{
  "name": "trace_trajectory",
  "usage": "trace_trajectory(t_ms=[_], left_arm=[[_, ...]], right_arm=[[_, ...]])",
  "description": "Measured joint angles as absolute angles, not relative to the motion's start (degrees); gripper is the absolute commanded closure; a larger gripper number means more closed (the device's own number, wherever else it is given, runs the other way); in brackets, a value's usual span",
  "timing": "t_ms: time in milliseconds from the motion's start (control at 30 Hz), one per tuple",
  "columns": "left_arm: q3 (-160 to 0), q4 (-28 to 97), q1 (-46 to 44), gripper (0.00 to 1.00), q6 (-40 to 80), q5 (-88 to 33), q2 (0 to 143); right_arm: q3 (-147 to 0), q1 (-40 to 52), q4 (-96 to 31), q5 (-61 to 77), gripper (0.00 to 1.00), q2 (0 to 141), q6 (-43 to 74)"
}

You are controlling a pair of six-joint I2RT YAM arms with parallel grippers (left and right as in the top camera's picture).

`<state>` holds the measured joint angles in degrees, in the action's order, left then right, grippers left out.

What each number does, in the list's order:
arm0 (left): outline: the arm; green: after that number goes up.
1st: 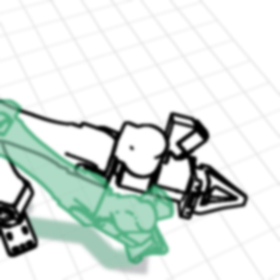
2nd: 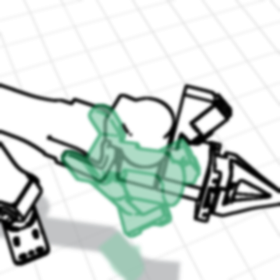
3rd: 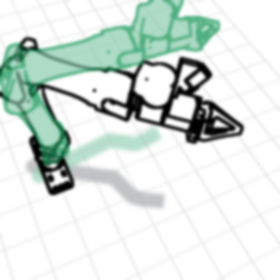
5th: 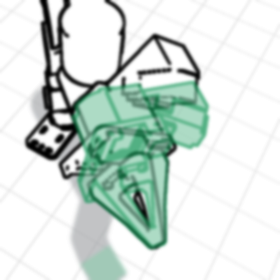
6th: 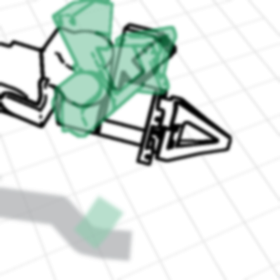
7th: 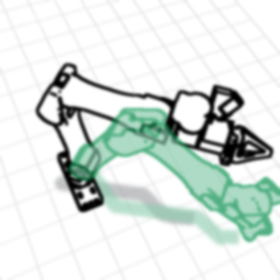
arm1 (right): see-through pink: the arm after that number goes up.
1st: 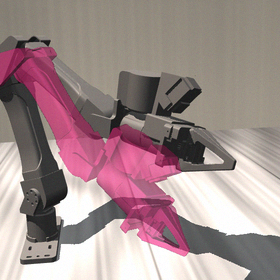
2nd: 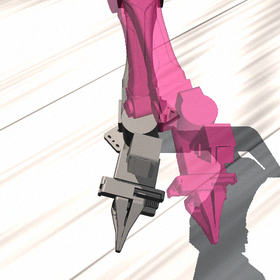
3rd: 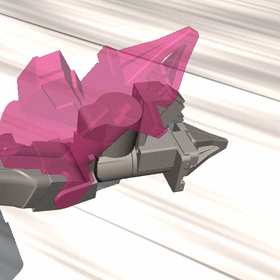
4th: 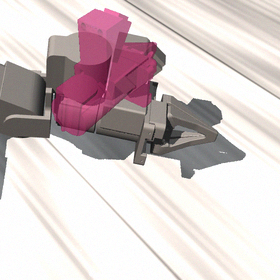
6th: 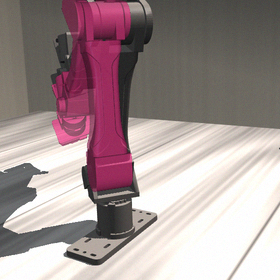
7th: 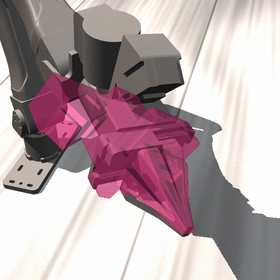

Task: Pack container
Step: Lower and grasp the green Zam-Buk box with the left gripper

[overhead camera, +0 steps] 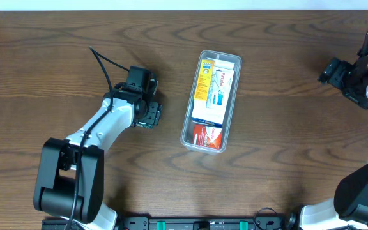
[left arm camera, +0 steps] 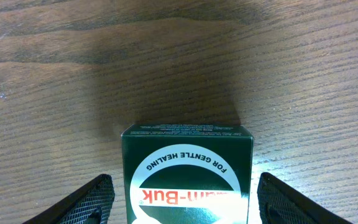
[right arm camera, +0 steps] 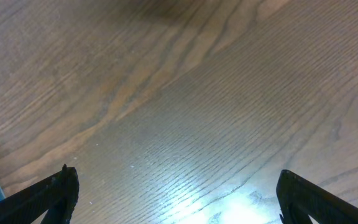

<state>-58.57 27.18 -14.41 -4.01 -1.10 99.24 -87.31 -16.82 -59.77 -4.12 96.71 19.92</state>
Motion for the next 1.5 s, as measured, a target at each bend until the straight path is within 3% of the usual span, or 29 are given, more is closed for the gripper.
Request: trace_trajectory(t_ms=[1500], left_arm=[[-58.57,27.00,-14.41,0.25,-2.98,-1.10,102.32]], right_arm=[[-87.31,-16.82,-59.77,-4.12,0.01,96.71,19.90]])
